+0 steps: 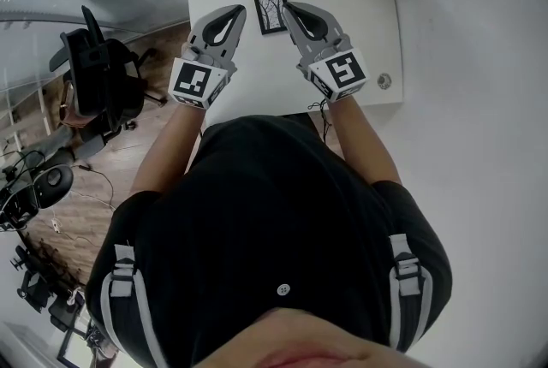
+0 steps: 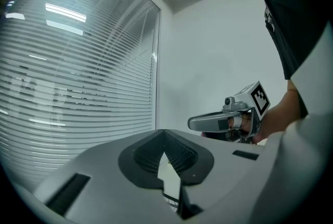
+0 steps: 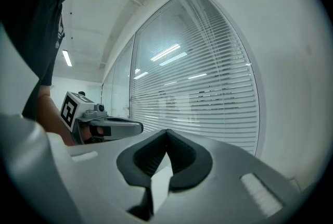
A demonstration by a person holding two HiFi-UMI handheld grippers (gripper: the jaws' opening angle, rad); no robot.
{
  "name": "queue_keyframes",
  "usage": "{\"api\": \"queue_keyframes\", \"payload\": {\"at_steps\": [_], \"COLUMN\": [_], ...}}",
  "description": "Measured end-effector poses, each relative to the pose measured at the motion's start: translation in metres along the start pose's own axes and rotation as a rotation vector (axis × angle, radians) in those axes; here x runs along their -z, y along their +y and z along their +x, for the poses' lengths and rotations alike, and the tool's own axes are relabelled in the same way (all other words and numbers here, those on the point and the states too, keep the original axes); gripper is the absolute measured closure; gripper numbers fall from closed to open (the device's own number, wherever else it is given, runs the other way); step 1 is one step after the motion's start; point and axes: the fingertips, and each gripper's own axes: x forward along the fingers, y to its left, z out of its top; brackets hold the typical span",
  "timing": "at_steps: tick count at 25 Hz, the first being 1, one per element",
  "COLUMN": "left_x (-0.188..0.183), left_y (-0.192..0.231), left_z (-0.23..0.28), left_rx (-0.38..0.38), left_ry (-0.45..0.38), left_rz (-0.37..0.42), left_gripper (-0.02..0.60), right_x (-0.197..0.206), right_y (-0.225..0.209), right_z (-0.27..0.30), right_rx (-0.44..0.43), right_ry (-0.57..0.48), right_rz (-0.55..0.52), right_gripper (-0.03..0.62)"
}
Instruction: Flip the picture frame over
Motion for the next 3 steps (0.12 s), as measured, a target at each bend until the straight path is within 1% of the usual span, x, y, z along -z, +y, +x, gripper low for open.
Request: {"api": "queue_keyframes", "payload": {"at_steps": [3], "left_x": [0.0016], "left_y": [0.0009], "left_z": [0.0006], "left_rx": [-0.001], "left_ry": [0.002], "left_rz": [-0.001], "left_gripper": [0.574], "right_x": [0.001], "right_y": [-0.0032], "right_z": [0.0006], "right_rx": [0.025], "right_ry": [0.02], "right_rz": [0.009], "right_gripper": [0.585]}}
